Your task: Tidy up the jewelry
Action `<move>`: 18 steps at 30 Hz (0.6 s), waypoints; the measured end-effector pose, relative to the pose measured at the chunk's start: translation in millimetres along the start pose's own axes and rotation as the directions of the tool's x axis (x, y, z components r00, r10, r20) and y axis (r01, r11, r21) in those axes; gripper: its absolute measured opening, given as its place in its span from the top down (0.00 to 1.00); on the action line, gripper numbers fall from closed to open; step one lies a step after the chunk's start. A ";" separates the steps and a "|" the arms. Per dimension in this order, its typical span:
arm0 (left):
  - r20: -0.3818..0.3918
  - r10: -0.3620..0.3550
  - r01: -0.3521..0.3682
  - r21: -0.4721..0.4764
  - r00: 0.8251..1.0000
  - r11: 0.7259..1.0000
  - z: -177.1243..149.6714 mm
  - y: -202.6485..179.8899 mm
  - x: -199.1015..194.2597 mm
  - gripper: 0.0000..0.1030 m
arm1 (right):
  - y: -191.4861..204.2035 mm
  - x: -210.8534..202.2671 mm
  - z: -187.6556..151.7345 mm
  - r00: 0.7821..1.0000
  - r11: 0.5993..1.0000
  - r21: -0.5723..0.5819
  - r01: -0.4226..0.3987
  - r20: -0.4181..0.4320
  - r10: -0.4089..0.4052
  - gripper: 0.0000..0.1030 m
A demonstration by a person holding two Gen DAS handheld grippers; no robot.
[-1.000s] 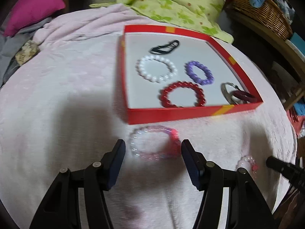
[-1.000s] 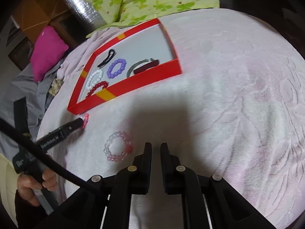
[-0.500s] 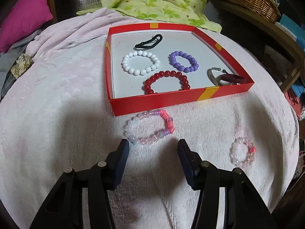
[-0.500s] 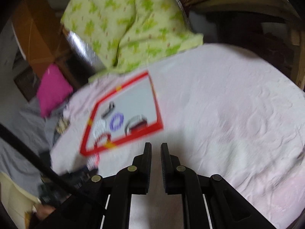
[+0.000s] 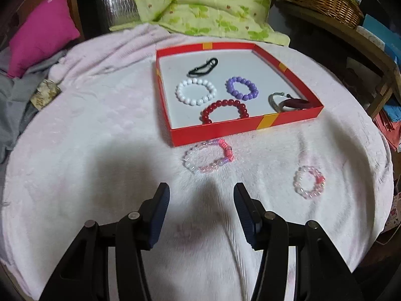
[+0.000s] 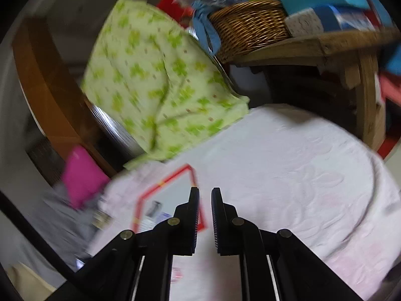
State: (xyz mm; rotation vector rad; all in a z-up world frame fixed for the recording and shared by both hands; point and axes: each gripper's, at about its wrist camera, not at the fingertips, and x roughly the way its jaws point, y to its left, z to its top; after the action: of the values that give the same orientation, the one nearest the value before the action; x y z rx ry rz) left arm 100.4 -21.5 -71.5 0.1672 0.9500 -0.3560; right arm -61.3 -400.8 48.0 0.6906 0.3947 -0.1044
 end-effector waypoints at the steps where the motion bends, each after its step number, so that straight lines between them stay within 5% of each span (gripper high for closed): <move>1: 0.008 0.012 -0.012 0.007 1.000 1.000 -2.3 -2.6 -10.6 0.48 | -2.7 -5.1 2.0 1.000 1.000 0.017 -0.003 0.006 0.003 0.89; 6: 0.081 0.023 -0.025 0.025 0.996 0.999 -8.1 -13.4 -44.5 0.44 | -3.8 -46.4 23.6 0.994 0.998 0.057 0.018 0.102 -0.024 0.86; 9: 0.082 0.020 -0.022 0.024 0.996 0.999 -11.6 -15.6 -43.8 0.44 | 15.6 -82.6 40.5 0.977 0.999 -0.012 0.037 0.211 -0.034 0.86; 11: 0.080 0.019 -0.020 0.021 0.997 1.000 -16.2 -12.7 -36.6 0.44 | 31.2 -89.6 44.3 0.974 0.997 -0.053 0.049 0.225 -0.036 0.75; 15: 0.020 0.039 -0.039 -0.021 0.999 0.999 -19.1 0.8 -15.8 0.44 | 68.7 -46.1 13.0 0.998 0.982 -0.190 -0.006 0.066 0.019 0.27; 18: -0.003 0.054 -0.054 -0.066 0.999 0.996 -18.8 14.7 -9.2 0.44 | 88.8 15.9 -49.3 0.989 0.957 -0.269 -0.105 -0.133 0.071 0.27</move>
State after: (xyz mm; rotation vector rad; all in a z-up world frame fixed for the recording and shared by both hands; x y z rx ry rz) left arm 86.5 -0.3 -75.0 0.1320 0.9553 -0.2745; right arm -42.6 -300.5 60.5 0.4391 0.4844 0.0774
